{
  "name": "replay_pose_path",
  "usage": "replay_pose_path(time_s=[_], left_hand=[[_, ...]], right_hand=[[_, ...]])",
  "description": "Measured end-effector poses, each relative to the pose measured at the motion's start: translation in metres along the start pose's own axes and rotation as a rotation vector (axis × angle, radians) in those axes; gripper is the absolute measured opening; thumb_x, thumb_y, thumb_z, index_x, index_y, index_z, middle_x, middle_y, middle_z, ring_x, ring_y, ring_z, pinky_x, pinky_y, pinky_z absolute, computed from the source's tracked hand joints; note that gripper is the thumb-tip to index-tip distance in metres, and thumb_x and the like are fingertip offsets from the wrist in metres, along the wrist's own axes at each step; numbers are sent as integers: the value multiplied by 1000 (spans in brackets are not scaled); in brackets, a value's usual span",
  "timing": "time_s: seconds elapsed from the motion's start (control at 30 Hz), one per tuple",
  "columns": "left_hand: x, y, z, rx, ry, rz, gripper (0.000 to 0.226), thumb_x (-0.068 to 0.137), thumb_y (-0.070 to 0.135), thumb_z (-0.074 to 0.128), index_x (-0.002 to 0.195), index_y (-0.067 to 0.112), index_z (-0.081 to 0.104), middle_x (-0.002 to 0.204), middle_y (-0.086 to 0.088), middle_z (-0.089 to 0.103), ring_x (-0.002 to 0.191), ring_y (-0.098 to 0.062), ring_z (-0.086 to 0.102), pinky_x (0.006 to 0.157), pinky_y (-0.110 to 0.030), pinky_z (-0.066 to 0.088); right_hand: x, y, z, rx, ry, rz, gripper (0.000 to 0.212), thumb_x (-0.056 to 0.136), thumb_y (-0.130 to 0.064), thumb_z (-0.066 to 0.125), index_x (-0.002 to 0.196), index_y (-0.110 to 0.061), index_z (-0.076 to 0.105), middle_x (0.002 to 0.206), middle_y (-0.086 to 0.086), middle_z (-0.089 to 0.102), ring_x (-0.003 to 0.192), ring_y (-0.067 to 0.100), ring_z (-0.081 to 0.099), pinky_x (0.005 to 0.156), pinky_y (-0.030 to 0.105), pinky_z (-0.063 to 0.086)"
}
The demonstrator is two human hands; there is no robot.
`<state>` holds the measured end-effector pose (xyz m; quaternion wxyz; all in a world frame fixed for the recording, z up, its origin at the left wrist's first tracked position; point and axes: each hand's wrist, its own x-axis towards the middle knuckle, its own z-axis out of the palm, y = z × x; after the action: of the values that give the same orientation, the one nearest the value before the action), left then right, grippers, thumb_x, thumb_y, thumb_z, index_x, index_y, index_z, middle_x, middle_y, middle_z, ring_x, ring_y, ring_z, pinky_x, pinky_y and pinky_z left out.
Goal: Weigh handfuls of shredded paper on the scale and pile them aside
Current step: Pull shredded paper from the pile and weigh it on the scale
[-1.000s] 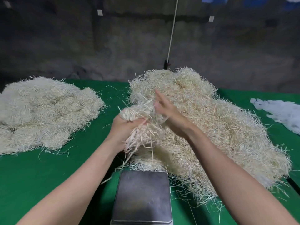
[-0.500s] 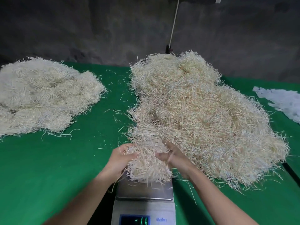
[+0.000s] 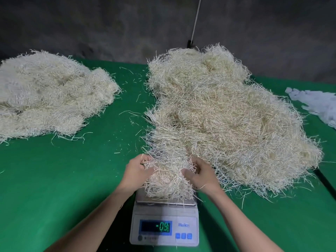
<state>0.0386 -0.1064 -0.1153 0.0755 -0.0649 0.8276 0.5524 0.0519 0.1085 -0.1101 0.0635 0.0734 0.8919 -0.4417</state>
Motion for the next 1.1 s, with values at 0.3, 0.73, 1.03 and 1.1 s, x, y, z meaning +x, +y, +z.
replay_pose_path(time_s=[0.3,0.73,1.03,1.1], left_hand=[[-8,14,-22,-239,31,-11,60,84,5,56,138,28,42,125,10,51,112,-7,48,85,-19,32],[-38,60,-31,-120,281,320,25,86,20,65,93,44,65,109,28,60,115,2,50,99,-23,33],[-42,67,-28,-111,266,317,20,85,24,66,88,43,66,103,30,62,111,9,51,87,-9,31],[-42,68,-27,-119,264,309,19,85,23,66,86,42,67,101,31,62,109,10,51,84,-8,31]], right_hand=[[-15,-27,-45,-337,25,-106,53,86,-50,61,132,-27,50,121,-6,62,93,7,60,92,33,45],[-32,-55,-55,102,200,-426,22,95,-13,53,112,-20,65,103,-22,60,99,-11,53,96,22,43],[-31,-49,-55,90,189,-443,21,95,-13,53,109,-20,66,98,-21,61,87,-16,52,82,12,40],[-31,-48,-55,88,182,-443,21,96,-13,53,109,-19,67,98,-18,62,84,-16,52,79,12,39]])
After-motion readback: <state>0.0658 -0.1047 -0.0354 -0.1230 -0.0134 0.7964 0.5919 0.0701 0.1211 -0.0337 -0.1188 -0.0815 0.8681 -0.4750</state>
